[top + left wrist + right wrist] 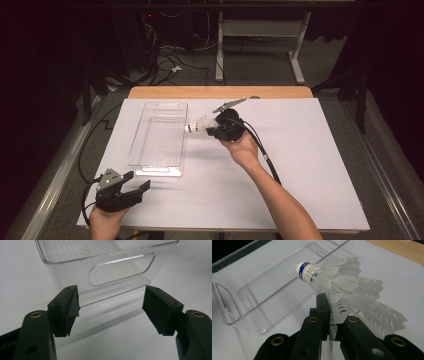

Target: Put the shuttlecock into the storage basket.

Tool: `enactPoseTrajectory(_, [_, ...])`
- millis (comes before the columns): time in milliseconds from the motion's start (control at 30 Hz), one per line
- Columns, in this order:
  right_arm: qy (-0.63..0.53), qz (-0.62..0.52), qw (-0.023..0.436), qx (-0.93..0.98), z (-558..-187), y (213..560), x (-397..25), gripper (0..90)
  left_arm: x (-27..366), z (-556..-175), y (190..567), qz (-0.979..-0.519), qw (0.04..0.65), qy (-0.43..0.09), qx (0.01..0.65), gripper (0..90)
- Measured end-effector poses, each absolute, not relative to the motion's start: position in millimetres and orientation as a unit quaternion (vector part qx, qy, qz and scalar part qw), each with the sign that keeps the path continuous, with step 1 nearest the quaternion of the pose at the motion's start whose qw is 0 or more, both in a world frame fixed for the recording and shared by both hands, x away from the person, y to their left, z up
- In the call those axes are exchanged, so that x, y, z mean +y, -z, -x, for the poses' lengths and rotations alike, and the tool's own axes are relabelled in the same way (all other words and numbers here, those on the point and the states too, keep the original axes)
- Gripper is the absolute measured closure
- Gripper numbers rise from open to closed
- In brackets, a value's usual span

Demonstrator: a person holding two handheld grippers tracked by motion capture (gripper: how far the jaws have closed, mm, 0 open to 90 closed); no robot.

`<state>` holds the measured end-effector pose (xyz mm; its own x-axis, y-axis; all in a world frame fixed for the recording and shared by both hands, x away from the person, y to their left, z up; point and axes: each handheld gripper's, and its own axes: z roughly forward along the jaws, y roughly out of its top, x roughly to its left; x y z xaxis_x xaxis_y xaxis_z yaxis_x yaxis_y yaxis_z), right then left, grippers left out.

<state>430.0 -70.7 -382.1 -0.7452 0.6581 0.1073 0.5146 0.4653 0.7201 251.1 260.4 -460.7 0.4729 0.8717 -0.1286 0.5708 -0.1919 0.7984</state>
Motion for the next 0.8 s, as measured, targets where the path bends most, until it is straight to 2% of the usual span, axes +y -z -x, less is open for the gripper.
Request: enactPoseTrajectory(800, [-0.389,-0.340,0.081,0.852,-444,375,-44,89.0,260,-251,461,-0.751,0.417,-0.180,0.480,30.2])
